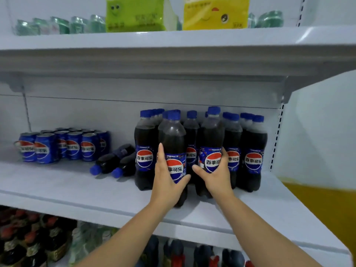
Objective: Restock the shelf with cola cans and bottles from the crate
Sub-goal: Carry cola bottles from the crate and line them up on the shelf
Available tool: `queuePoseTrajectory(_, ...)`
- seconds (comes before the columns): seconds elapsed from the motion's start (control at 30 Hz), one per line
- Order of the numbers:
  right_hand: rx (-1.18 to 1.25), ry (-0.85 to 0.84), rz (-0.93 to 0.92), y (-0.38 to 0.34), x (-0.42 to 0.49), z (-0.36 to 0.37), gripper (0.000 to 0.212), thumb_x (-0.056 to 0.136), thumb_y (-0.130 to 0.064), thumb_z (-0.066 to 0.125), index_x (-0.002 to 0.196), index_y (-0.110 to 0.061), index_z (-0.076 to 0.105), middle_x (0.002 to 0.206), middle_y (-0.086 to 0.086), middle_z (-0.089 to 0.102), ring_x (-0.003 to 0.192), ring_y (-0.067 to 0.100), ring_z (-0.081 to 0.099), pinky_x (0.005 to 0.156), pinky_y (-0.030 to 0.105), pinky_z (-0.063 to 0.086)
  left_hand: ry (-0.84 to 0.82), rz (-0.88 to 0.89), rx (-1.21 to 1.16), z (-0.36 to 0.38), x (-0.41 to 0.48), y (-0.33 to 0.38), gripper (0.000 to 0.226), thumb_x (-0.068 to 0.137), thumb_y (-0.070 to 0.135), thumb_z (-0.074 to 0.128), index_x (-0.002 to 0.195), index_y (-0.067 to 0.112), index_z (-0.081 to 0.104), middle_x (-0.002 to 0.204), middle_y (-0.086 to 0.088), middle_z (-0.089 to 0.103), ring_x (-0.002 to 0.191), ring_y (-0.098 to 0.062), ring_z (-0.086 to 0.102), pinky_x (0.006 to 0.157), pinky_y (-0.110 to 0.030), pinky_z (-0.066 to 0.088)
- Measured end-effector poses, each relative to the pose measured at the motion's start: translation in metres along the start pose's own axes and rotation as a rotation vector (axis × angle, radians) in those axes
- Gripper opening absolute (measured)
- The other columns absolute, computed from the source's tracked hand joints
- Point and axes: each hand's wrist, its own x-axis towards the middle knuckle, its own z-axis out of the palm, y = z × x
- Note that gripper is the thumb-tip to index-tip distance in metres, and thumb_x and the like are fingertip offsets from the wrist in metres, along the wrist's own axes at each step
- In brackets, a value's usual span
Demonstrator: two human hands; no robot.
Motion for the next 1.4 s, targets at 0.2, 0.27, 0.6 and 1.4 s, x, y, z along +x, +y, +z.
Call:
queuePoseTrajectory(0.2, -0.045, 0.115, 0.05, 0.011, -0.007, 0.021, 0.094, 0.068, -0.011, 0.082, 0.141, -0.023, 0.024, 0.121, -0.003, 0.056, 0.11, 0.015, 0.055, 0.099, 0.037, 0.044, -0.07, 0.073, 0.016, -0.004, 0.001, -0.007, 0.113, 0.077, 0.019, 0.075, 0.126, 0.058, -0.02, 0.153, 0.003, 0.017, 0.139, -0.011, 0.022, 0.114, -0.033, 0.027)
queuePoseTrajectory(0.27, -0.054, 0.124, 0.082, 0.015, -0.012, 0.024, 0.095, 0.068, -0.013, 0.081, 0.142, -0.027, 0.022, 0.12, -0.006, 0.056, 0.11, 0.014, 0.056, 0.1, 0.039, 0.044, -0.071, 0.073, 0.109, -0.006, 0.001, -0.008, 0.113, 0.077, 0.029, 0.074, 0.126, 0.053, -0.024, 0.15, 0.001, 0.024, 0.136, -0.014, 0.027, 0.112, -0.033, 0.028)
queuePoseTrajectory(0.6, 0.027, -0.159, 0.194, 0.022, -0.03, -0.003, 0.085, 0.071, -0.005, 0.074, 0.133, -0.045, 0.032, 0.132, -0.008, 0.054, 0.123, 0.015, 0.051, 0.104, 0.046, 0.042, -0.174, 0.077, 0.366, -0.024, -0.014, -0.015, 0.112, 0.083, 0.047, 0.061, 0.119, 0.043, -0.045, 0.132, -0.003, 0.03, 0.122, -0.018, 0.035, 0.096, -0.028, 0.039)
queuePoseTrajectory(1.4, -0.338, -0.071, 0.105, 0.038, -0.022, -0.019, 0.085, 0.076, -0.017, 0.075, 0.143, -0.035, 0.027, 0.138, -0.002, 0.048, 0.123, 0.016, 0.047, 0.104, 0.041, 0.041, -0.074, 0.034, 0.658, 0.02, -0.012, -0.002, 0.111, 0.077, 0.04, 0.072, 0.148, 0.017, -0.011, 0.121, -0.014, 0.049, 0.101, -0.028, 0.056, 0.081, -0.036, 0.05)
